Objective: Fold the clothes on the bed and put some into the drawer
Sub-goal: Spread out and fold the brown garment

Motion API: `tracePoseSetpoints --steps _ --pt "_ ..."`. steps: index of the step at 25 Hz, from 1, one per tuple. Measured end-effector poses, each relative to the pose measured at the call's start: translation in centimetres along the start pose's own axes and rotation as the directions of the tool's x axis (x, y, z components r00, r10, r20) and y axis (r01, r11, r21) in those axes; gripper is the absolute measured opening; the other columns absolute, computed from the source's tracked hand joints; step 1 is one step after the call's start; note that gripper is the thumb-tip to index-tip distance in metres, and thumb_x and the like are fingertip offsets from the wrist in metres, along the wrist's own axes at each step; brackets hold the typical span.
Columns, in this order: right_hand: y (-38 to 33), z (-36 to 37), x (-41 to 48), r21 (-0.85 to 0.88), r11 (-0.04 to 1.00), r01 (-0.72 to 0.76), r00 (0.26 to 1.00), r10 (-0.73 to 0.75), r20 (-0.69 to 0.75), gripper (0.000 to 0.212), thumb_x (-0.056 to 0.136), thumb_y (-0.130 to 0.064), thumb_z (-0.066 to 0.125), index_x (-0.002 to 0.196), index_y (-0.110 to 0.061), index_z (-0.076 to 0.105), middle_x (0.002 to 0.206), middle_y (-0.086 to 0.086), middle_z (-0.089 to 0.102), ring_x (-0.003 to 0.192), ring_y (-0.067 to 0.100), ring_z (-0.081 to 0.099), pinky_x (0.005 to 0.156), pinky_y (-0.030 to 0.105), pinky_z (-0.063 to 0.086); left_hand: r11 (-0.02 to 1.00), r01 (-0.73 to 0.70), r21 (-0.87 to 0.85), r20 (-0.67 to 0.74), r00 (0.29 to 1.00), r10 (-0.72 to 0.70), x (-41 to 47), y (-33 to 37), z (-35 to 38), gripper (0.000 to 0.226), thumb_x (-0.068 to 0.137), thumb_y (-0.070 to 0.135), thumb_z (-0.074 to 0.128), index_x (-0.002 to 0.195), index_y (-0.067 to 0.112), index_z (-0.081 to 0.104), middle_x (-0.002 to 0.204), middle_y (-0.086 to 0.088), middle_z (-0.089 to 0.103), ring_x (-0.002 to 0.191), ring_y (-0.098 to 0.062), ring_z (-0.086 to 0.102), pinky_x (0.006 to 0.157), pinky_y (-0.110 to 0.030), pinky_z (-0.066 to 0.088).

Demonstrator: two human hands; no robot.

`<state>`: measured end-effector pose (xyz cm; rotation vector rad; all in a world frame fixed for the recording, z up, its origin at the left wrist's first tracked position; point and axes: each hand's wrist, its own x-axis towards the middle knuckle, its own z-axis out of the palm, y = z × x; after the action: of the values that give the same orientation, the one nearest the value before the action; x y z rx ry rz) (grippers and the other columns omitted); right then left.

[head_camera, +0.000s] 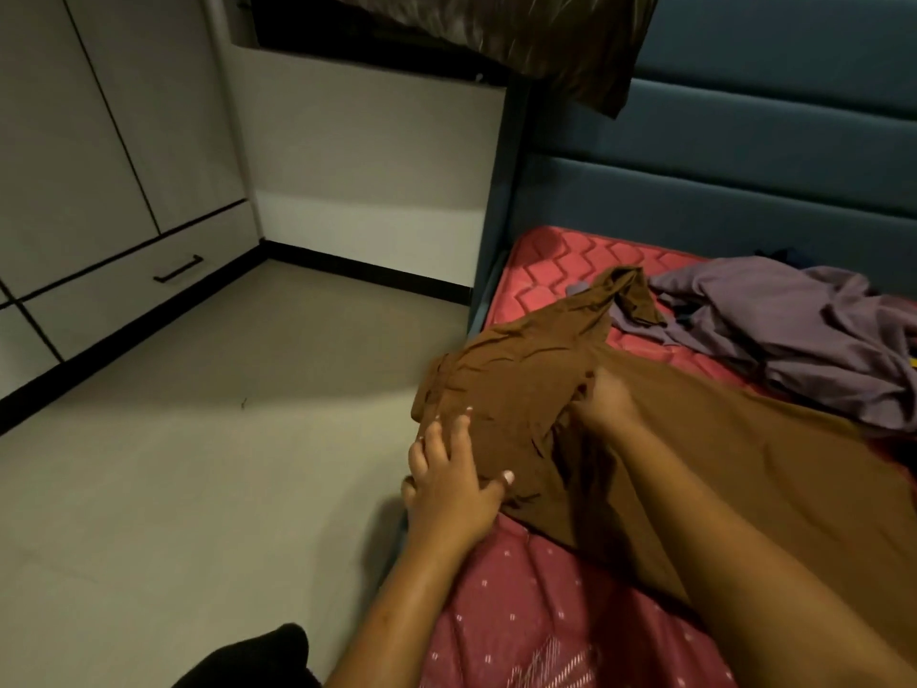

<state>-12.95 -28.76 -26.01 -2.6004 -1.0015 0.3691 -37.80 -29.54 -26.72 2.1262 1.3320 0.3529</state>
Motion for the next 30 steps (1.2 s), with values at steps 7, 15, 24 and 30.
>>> tracePoseSetpoints --steps 7,15,24,30 --pt "-1.4 3.1 -4.9 -0.135 0.873 0.468 0.822 -0.374 0.428 0.089 0.085 -0.004 0.051 0.146 -0.053 0.008 0.106 0.007 0.061 0.090 0.025 0.060 0.072 0.033 0.049 0.994 0.102 -0.042 -0.011 0.995 -0.102 0.0 -0.6 5.6 0.077 0.093 0.053 0.047 0.152 0.028 0.004 0.159 0.000 0.004 0.142 -0.026 0.010 0.112 -0.047 0.024" --pt "-6.0 -1.0 3.6 0.351 0.847 0.399 0.899 -0.436 0.029 0.042 0.097 -0.001 0.038 0.133 -0.020 0.049 0.122 0.015 0.061 0.102 0.027 0.064 0.076 0.021 0.049 0.968 0.083 -0.236 -0.173 0.977 -0.126 0.6 -1.5 4.5 0.075 0.094 0.042 0.053 0.152 0.027 0.009 0.158 -0.003 0.006 0.139 -0.028 0.016 0.104 -0.038 0.034" --pt "3.4 -1.3 -1.9 0.505 0.831 0.235 0.876 -0.406 0.260 0.031 0.095 0.002 0.053 0.125 -0.005 0.057 0.094 0.007 0.065 0.072 0.010 0.061 0.070 0.028 0.052 0.856 -0.291 0.427 0.044 0.952 0.302 -0.5 -0.9 7.8 0.053 0.067 0.058 0.071 0.115 0.038 0.065 0.132 -0.005 0.059 0.123 -0.028 0.053 0.081 -0.060 0.049" --pt "20.8 -7.6 -11.1 -0.005 0.998 0.065 0.801 -0.049 0.597 0.017 0.089 -0.016 0.066 0.102 -0.026 0.060 0.100 -0.006 0.064 0.085 0.004 0.057 0.071 0.010 0.044 0.757 -0.470 0.454 0.235 0.883 0.407 -3.8 3.3 10.2 0.054 0.077 0.053 0.048 0.127 0.036 0.057 0.134 0.001 0.056 0.124 -0.026 0.055 0.087 -0.066 0.042"
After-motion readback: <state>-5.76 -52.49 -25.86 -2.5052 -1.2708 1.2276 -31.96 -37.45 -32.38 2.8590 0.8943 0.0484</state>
